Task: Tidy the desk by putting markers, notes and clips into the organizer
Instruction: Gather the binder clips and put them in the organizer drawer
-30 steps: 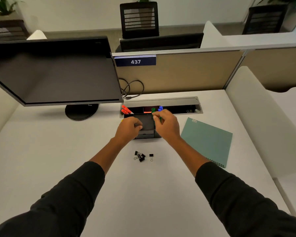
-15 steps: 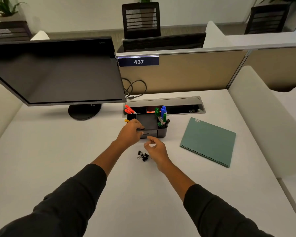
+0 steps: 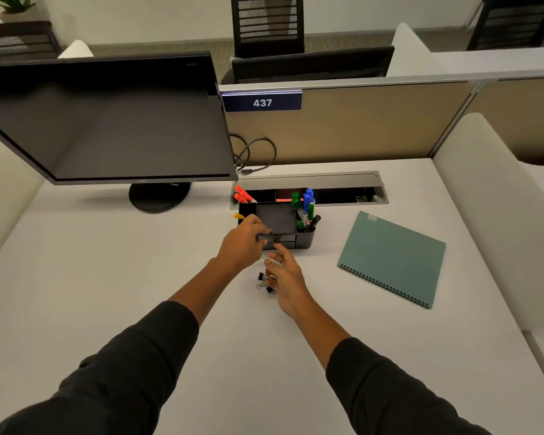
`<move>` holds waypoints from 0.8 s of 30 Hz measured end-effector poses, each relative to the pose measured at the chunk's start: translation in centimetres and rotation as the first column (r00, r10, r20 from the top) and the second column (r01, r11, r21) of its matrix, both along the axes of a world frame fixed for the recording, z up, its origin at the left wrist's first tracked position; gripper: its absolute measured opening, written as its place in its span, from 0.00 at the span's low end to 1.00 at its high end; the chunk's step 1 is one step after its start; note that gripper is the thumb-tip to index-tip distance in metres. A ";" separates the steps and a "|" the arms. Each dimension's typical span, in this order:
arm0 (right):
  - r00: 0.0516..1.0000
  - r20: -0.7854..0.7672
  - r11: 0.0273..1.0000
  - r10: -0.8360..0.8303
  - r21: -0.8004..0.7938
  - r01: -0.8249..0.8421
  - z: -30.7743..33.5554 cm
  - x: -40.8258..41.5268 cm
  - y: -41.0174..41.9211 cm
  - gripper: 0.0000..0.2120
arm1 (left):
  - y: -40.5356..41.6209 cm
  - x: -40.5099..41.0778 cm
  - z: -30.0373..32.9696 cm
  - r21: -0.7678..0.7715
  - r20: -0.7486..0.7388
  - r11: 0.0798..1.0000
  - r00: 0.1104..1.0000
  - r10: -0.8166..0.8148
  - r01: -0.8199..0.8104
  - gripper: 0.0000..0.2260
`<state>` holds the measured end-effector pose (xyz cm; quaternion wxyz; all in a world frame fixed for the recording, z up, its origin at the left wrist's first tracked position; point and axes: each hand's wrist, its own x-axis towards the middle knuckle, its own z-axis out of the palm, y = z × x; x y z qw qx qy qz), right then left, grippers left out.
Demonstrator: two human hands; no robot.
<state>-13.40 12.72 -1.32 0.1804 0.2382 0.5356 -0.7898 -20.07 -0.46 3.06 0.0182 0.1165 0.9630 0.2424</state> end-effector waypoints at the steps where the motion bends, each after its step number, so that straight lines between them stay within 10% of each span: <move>1: 1.000 0.018 0.999 -0.023 -0.040 0.024 0.0 0.0 -0.1 0.26 | 0.0 0.0 -0.1 -0.002 0.000 1.000 1.000 0.006 -0.006 0.13; 9: 0.977 0.124 0.920 -0.174 -0.334 0.207 0.4 -0.3 -1.2 0.25 | 0.2 0.0 -0.1 -0.043 0.010 0.999 1.000 0.027 -0.026 0.13; 24: 0.955 0.206 0.895 -0.213 -0.351 0.275 1.5 1.0 -1.0 0.17 | 0.6 0.0 0.5 -0.117 0.053 0.993 0.998 0.042 -0.035 0.21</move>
